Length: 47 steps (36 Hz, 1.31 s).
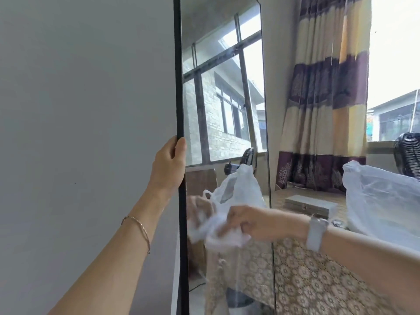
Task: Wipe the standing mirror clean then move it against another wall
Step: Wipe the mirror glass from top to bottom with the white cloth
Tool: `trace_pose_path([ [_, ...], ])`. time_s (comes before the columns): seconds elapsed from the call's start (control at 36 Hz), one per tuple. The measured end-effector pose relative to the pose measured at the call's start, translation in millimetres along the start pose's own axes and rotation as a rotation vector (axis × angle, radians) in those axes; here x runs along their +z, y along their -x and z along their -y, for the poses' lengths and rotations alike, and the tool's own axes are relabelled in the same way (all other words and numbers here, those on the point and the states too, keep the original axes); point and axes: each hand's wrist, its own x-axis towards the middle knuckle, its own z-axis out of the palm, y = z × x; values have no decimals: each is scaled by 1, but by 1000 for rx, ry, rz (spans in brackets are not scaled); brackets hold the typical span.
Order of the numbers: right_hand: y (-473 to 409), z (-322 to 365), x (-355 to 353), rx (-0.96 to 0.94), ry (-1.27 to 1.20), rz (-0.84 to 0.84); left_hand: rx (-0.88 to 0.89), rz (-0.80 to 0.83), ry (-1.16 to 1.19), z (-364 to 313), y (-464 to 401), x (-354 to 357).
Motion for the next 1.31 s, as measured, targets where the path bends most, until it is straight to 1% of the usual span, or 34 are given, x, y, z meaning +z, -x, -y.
trace_pose_path([
  [0.03, 5, -1, 2, -5, 60, 67, 3, 3, 2, -1, 0, 0],
  [0.06, 9, 1, -5, 14, 69, 97, 2, 11, -1, -1, 0, 0],
  [0.08, 9, 2, -14, 35, 57, 73, -6, 24, -5, -1, 0, -1],
  [0.11, 6, 4, -29, 81, 26, -16, -20, 40, -8, 0, 0, -1],
  [0.17, -5, 4, -59, 105, 4, -287, -45, 64, -5, 1, 0, -2],
  [0.25, -28, 10, -104, 58, -36, -738, -59, 86, -1, 0, 1, -2],
  [0.28, -36, 14, -120, 45, -29, -858, -50, 90, -4, -1, 2, -1],
  [0.31, -48, 16, -135, 36, -20, -940, -43, 98, -3, -2, 3, 0],
  [0.36, -69, 15, -153, 43, -23, -1010, -56, 113, 4, -1, 3, -1],
  [0.44, -83, 17, -141, 93, 26, -940, -140, 172, 63, 3, 4, -5],
  [0.5, -74, 28, -114, 8, 15, -879, -208, 219, 115, 4, 5, -8],
  [0.53, -64, 36, -98, -18, 4, -813, -240, 229, 127, 5, 5, -11],
  [0.58, -41, 43, -59, -22, 90, -566, -279, 241, 133, 6, 3, -15],
  [0.61, -26, 45, -38, -23, 135, -418, -291, 250, 127, 8, 2, -17],
  [0.67, -6, 45, -6, -82, 128, -76, -310, 241, 145, 9, 1, -20],
  [0.69, -1, 43, 3, -110, 121, 51, -316, 227, 157, 10, 1, -22],
  [0.72, 2, 38, 4, -100, 131, 105, -316, 219, 164, 11, 2, -23],
  [0.75, 1, 36, -2, -61, 121, 94, -312, 223, 169, 11, 2, -24],
  [0.78, -2, 34, -12, -25, 114, 38, -305, 237, 176, 10, 4, -26],
  [0.81, -7, 34, -24, -1, 106, -54, -296, 256, 183, 10, 5, -27],
  [0.89, -32, 36, -71, 47, 36, -461, -281, 291, 224, 8, 7, -31],
  [0.94, -50, 40, -99, 28, 20, -725, -276, 311, 252, 8, 8, -32],
  [1.0, -68, 44, -117, 16, 41, -918, -274, 339, 254, 9, 10, -33],
  [1.03, -77, 45, -121, 20, 17, -972, -272, 349, 256, 10, 11, -34],
  [1.11, -91, 50, -104, 33, -83, -1009, -277, 365, 285, 10, 16, -33],
  [1.17, -83, 57, -75, -8, -40, -1003, -282, 384, 300, 10, 19, -33],
  [1.25, -55, 56, -16, -106, 46, -899, -281, 373, 304, 17, 23, -32],
  [1.31, -34, 49, 26, -155, 51, -746, -259, 365, 302, 23, 27, -31],
])
